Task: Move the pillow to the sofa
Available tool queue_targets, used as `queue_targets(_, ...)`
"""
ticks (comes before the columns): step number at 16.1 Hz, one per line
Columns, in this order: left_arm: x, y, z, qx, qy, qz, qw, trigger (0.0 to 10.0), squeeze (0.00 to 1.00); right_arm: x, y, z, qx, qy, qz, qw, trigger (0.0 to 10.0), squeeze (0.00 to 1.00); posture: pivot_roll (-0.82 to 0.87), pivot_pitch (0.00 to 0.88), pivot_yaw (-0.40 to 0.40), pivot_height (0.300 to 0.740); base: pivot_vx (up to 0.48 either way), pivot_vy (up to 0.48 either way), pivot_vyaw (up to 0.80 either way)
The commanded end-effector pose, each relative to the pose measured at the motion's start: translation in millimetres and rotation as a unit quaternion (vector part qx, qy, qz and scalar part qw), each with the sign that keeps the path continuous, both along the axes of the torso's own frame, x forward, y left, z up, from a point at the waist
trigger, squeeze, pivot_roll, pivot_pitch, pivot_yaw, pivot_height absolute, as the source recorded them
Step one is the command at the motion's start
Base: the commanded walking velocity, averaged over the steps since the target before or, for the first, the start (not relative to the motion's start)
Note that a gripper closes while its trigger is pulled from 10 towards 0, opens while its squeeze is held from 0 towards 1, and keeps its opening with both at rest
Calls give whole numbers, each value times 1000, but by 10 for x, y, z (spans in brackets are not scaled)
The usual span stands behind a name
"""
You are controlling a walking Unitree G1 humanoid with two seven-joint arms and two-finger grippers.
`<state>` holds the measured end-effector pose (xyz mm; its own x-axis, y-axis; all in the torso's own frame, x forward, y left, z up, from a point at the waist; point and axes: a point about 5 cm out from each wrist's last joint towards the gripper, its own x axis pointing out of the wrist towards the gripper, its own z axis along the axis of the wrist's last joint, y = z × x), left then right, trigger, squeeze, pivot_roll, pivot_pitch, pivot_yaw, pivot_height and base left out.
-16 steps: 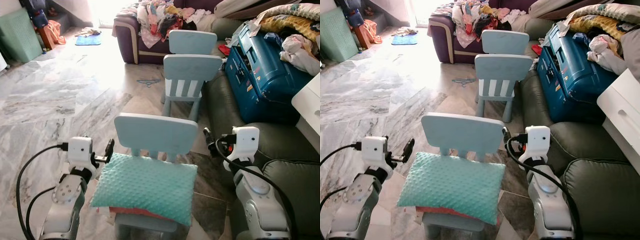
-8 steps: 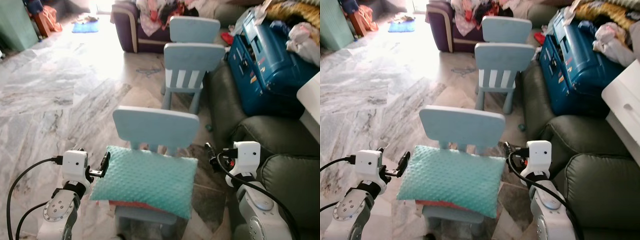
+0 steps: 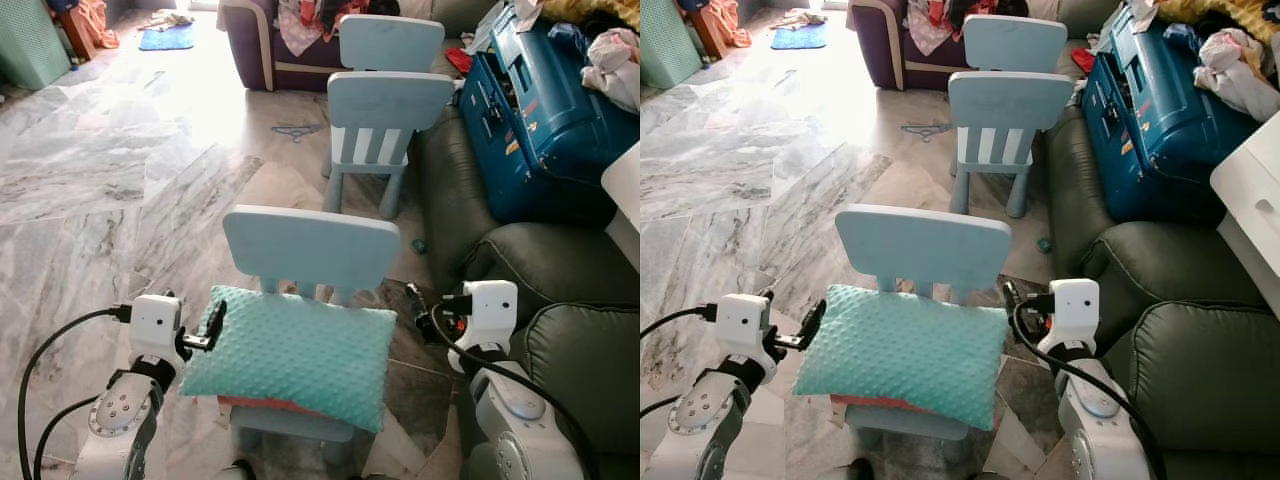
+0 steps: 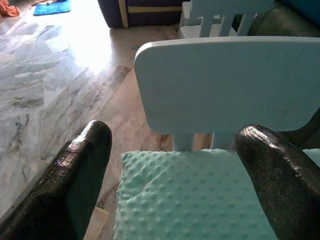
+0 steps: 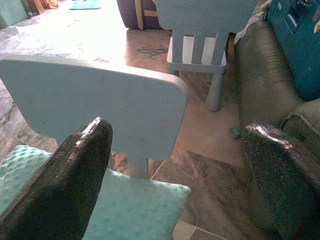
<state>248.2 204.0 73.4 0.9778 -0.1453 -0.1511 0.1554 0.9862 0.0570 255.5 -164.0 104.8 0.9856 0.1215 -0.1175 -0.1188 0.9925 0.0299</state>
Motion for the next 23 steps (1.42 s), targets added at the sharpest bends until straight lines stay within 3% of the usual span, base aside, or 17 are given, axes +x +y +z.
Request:
queue_targets(1,-23,6,8,6,3,0,1000,10000,0,-16,-4,27,1,-1,1,1000,10000,0,-66,177,-16,740,0,0,0)
queue_targets(3,-25,-2,6,5,3,-1,1000,10000,0,-16,1,24,-1,0,5,1000,10000,0,-66,175,-18,736,0,0,0)
queue_targets(18,-47,18,-3,10,6,0,1000,10000,0,-14,29,25,2,-1,10,1000,10000,0,-59,184,-17,542,0,0,0)
queue_targets(23,-89,38,-1,11,9,3,1000,10000,0,-32,13,17,5,1,7,1000,10000,0,-57,198,-18,542,0,0,0)
